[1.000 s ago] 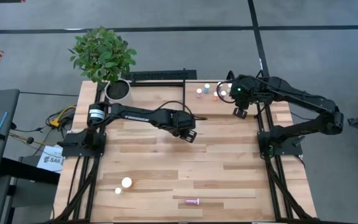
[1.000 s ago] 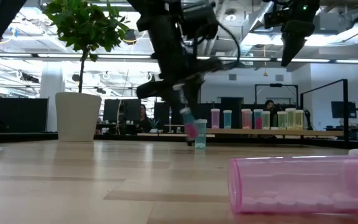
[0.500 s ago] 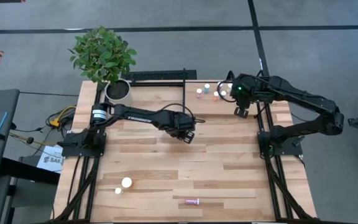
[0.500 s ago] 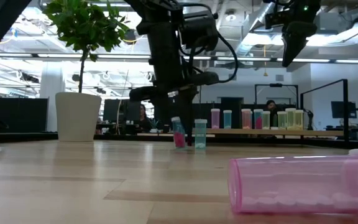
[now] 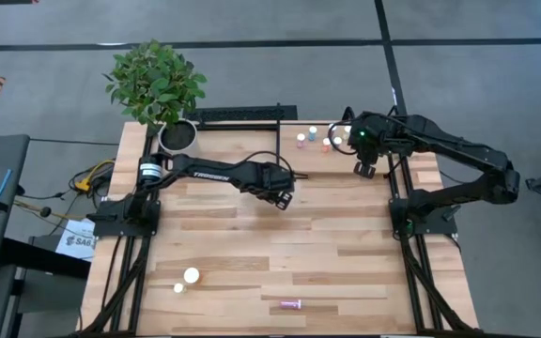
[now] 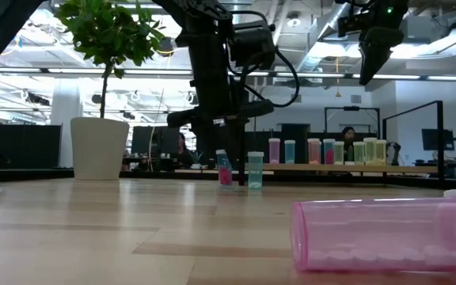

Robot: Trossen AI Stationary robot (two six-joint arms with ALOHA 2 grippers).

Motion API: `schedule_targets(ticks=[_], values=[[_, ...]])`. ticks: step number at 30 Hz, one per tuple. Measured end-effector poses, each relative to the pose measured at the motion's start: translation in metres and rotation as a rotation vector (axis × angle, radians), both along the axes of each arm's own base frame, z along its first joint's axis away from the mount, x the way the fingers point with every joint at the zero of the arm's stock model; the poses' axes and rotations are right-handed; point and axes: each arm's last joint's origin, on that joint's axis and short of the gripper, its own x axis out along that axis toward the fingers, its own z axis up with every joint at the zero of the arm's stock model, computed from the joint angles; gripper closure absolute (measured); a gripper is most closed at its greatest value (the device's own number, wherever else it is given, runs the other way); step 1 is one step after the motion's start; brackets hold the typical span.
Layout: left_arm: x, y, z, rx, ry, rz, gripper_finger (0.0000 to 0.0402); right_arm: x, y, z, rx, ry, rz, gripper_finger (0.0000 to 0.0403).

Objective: Pick and place medicine bottles onto shelf by color
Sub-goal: Move the blue pill bottle to the center of the table

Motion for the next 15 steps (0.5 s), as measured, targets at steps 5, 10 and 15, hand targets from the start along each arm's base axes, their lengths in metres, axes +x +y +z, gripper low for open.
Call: schedule_targets(ticks=[5,10,15], values=[[-0.0002,0.0028,0.0000,0.000,0.001,0.002,0.0303,-0.0002,0.0001,-0.0001,0.001,0.002,0.000,0.0256],[0.0000,0.0034,0.0002,0.009,-0.003,0.007,0.0283,-0.0005,0.0003,-0.0003,0.002,0.008,0.004,0.0255],[0.0006,0.0028,0.0001,-0.016,-0.013,0.013,0.0264,-0.0005,0.0002,-0.0003,0.001,0.010,0.008,0.0256]])
